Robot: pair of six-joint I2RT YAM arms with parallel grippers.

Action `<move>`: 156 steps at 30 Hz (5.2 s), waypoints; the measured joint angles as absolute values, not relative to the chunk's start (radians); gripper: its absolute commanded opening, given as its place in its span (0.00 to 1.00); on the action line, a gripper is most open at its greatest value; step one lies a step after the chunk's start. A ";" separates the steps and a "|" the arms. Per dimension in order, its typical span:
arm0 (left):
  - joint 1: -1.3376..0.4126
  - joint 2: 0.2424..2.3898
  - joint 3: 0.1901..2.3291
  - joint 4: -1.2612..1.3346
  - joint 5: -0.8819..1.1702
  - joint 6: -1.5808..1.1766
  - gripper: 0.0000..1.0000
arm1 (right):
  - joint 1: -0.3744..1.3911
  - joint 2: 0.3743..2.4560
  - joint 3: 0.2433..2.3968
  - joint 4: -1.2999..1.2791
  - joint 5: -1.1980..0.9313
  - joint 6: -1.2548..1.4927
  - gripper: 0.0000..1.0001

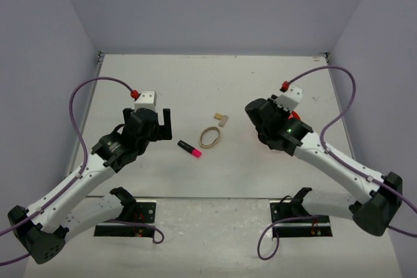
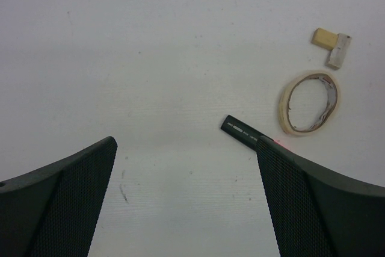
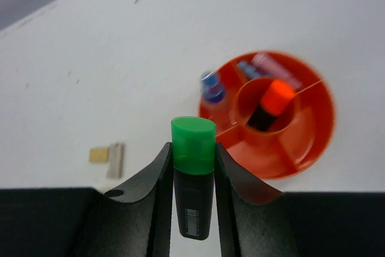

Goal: Sort the stationery into containers
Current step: Pick up the pen from the center of the board, then place the pen in the storage box, then pick up the pen from the center of the board, then place the pen in the storage box.

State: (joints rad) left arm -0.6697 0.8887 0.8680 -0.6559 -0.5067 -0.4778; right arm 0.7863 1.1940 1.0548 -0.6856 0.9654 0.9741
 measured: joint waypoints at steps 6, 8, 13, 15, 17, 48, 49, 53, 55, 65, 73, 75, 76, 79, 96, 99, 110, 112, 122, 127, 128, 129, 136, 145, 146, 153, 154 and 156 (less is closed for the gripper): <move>-0.670 0.891 0.868 -0.653 -0.501 -0.477 1.00 | 0.516 1.055 0.949 -0.530 1.086 0.765 0.00; -0.670 0.891 0.868 -0.652 -0.499 -0.476 1.00 | 0.461 1.052 0.911 -0.438 1.069 0.682 0.00; -0.670 0.891 0.868 -0.652 -0.497 -0.475 1.00 | 0.374 1.097 0.894 -0.330 1.030 0.598 0.00; -0.670 0.891 0.868 -0.652 -0.497 -0.475 1.00 | 0.372 1.119 0.894 -0.305 1.010 0.586 0.00; -0.670 0.891 0.868 -0.651 -0.496 -0.475 1.00 | 0.372 1.137 0.894 -0.291 0.991 0.581 0.00; -0.670 0.891 0.868 -0.651 -0.493 -0.474 1.00 | 0.441 1.245 0.854 -0.248 0.947 0.671 0.38; -0.670 0.891 0.868 -0.651 -0.493 -0.474 1.00 | 0.444 1.245 0.854 -0.255 0.952 0.679 0.43; -0.670 0.899 0.868 -0.651 -0.493 -0.475 1.00 | 0.465 1.244 0.854 -0.296 0.967 0.705 0.56; -0.670 0.906 0.868 -0.652 -0.492 -0.475 1.00 | 0.477 1.239 0.854 -0.311 0.980 0.712 0.62; -0.670 1.048 0.891 -0.691 -0.446 -0.650 1.00 | 0.510 0.991 0.855 -0.343 0.930 0.671 0.96; -0.670 1.381 1.025 -0.815 -0.390 -1.030 1.00 | 0.511 0.896 0.916 -0.375 0.723 0.604 0.97; -0.670 1.462 1.060 -0.832 -0.367 -1.117 0.99 | 0.511 0.895 0.916 -0.392 0.668 0.601 0.97; -0.670 1.498 1.072 -0.832 -0.354 -1.155 0.99 | 0.511 0.895 0.915 -0.399 0.643 0.600 0.97; -0.670 1.567 1.084 -0.831 -0.318 -1.239 0.98 | 0.511 0.891 0.908 -0.406 0.574 0.597 0.97; -0.671 1.784 1.097 -0.762 -0.198 -1.353 0.04 | 0.512 0.807 0.857 -0.404 0.361 0.567 0.96; -0.670 1.773 1.084 -0.749 -0.195 -1.361 0.00 | 0.512 0.785 0.818 -0.354 0.255 0.551 0.99; -0.696 1.454 0.902 -0.666 -0.211 -1.388 0.00 | 0.696 0.888 0.540 -0.006 -0.258 0.625 0.88; -0.707 1.363 0.894 -0.620 -0.208 -1.383 0.00 | 0.775 0.943 0.533 0.037 -0.252 0.669 0.78; -0.720 1.145 0.792 -0.388 -0.134 -1.370 0.00 | 0.865 1.251 0.583 0.277 -0.263 0.835 0.56; -0.721 1.132 0.771 -0.354 -0.097 -1.370 0.00 | 0.875 1.297 0.637 0.312 -0.249 0.868 0.42; -0.721 1.128 0.771 -0.349 -0.092 -1.370 0.00 | 0.875 1.301 0.647 0.315 -0.245 0.870 0.35; -0.721 1.123 0.771 -0.343 -0.089 -1.370 0.00 | 0.875 1.306 0.657 0.314 -0.240 0.871 0.30; -0.718 1.100 0.770 -0.331 -0.101 -1.368 0.09 | 0.873 1.340 0.693 0.289 -0.207 0.865 0.00; -0.721 1.083 0.754 -0.305 -0.096 -1.328 1.00 | 0.880 1.208 0.738 0.011 -0.077 0.756 0.00; -0.720 1.080 0.761 -0.315 -0.102 -1.305 1.00 | 0.874 1.188 0.772 -0.068 -0.052 0.727 0.00; -0.670 1.074 0.966 -0.494 -0.240 -1.064 1.00 | 0.674 1.108 1.058 -0.593 0.042 0.542 0.00; -0.663 1.067 0.989 -0.507 -0.259 -1.021 1.00 | 0.639 1.100 1.091 -0.662 0.062 0.513 0.00; -0.656 1.043 1.018 -0.531 -0.290 -0.940 1.00 | 0.603 1.096 1.142 -0.776 0.088 0.451 0.00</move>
State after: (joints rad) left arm -0.6560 1.0429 1.0184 -0.5308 -0.2899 -0.9395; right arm 0.6031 1.0963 1.1424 -0.7762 0.0882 0.4508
